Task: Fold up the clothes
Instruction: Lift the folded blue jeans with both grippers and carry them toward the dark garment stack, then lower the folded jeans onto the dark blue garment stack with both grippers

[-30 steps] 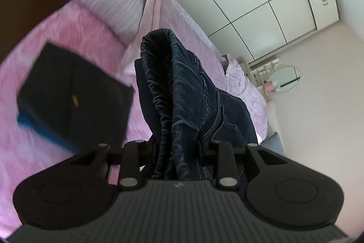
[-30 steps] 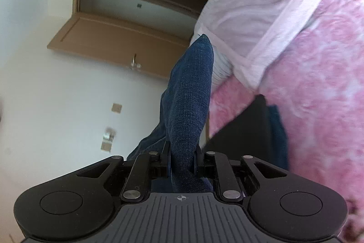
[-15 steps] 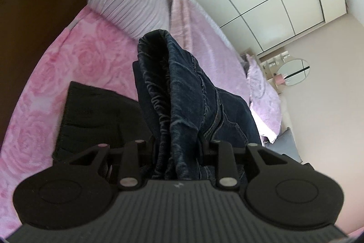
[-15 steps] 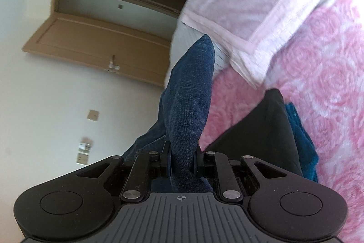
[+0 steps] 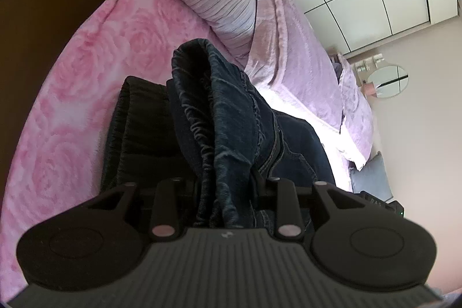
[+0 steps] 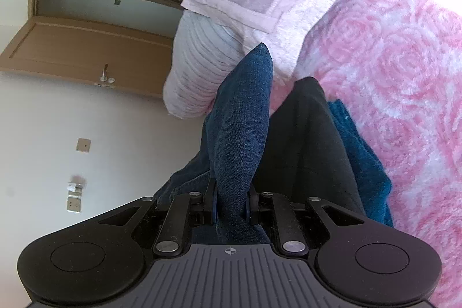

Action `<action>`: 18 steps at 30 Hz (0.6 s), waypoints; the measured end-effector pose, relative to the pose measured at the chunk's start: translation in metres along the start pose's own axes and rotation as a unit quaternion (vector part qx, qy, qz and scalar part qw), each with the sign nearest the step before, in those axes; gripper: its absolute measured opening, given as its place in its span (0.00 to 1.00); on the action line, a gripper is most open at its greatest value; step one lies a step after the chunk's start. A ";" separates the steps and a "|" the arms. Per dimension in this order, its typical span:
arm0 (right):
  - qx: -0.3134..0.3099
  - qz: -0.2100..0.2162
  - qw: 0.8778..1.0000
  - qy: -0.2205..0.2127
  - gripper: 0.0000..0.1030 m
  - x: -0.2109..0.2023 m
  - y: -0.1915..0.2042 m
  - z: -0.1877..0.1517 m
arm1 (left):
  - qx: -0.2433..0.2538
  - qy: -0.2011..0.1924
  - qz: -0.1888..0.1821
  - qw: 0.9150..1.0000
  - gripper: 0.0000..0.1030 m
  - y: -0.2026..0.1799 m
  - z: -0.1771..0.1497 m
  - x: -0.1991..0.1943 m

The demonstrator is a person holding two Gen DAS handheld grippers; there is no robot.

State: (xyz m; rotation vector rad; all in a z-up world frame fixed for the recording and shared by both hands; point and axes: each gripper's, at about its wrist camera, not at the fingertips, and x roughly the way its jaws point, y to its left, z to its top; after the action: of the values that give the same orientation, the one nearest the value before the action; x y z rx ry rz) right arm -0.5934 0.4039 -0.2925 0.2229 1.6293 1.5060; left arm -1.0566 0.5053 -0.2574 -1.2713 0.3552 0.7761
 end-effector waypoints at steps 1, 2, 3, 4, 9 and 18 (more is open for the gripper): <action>0.000 -0.004 1.000 0.000 0.15 0.003 -0.003 0.000 | 0.004 -0.002 0.001 1.000 0.25 0.002 -0.001 0.002; -0.003 -0.013 1.000 -0.001 0.15 0.006 -0.005 0.000 | 0.008 -0.003 0.003 1.000 0.26 0.004 -0.002 0.004; -0.007 -0.022 1.000 -0.001 0.15 0.010 -0.008 0.000 | 0.012 -0.005 0.004 1.000 0.27 0.007 -0.003 0.006; -0.010 -0.032 0.999 -0.001 0.15 0.014 -0.011 0.000 | 0.016 -0.007 0.006 1.000 0.27 0.009 -0.005 0.008; -0.035 -0.052 0.998 -0.008 0.16 0.024 -0.017 0.000 | 0.034 -0.016 0.013 0.999 0.28 0.019 -0.011 0.017; -0.086 -0.105 0.991 0.000 0.26 0.034 -0.014 -0.003 | 0.061 -0.034 0.063 0.996 0.41 0.011 -0.021 0.016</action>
State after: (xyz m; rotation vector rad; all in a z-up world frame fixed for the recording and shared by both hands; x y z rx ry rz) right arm -0.6100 0.4199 -0.3212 -0.0426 1.4635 1.4737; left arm -1.0497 0.4922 -0.2817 -1.1140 0.4246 0.8903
